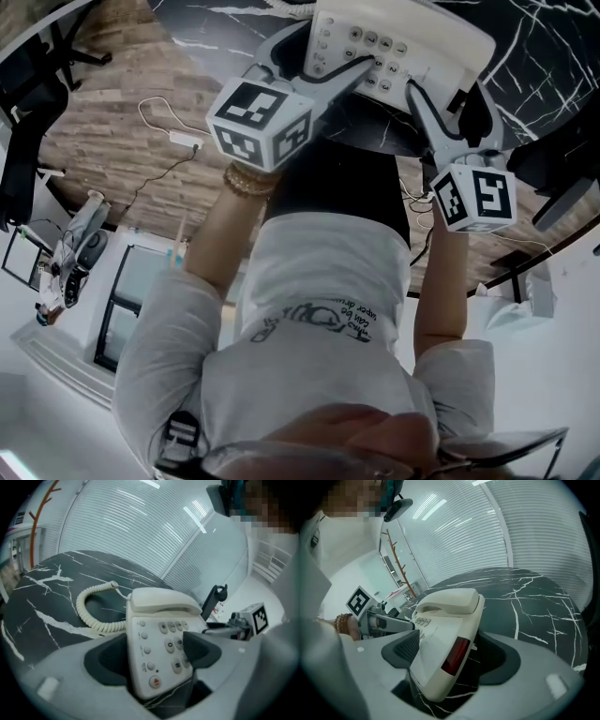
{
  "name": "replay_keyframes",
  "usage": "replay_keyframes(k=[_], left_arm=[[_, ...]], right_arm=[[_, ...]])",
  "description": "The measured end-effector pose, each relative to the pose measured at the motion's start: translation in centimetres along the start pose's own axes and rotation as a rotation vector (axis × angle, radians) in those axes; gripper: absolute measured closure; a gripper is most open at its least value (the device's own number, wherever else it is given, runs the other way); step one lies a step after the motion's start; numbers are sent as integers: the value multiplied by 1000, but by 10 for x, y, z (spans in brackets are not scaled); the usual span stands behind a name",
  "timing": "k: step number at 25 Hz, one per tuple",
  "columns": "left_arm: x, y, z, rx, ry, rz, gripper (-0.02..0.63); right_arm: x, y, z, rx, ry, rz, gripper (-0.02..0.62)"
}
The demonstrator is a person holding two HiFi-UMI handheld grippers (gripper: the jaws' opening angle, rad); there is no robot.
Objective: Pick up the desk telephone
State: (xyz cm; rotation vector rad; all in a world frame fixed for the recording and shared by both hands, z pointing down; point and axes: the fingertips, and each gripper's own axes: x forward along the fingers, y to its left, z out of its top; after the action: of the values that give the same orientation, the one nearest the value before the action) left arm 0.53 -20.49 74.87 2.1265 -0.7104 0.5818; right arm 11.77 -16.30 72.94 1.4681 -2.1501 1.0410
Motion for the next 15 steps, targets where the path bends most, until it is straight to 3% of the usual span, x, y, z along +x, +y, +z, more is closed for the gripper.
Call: replay_keyframes(k=[15], left_arm=[[2,1,0,-13,6,-9,233]], right_arm=[[6,2,-3,71,13,43,239]])
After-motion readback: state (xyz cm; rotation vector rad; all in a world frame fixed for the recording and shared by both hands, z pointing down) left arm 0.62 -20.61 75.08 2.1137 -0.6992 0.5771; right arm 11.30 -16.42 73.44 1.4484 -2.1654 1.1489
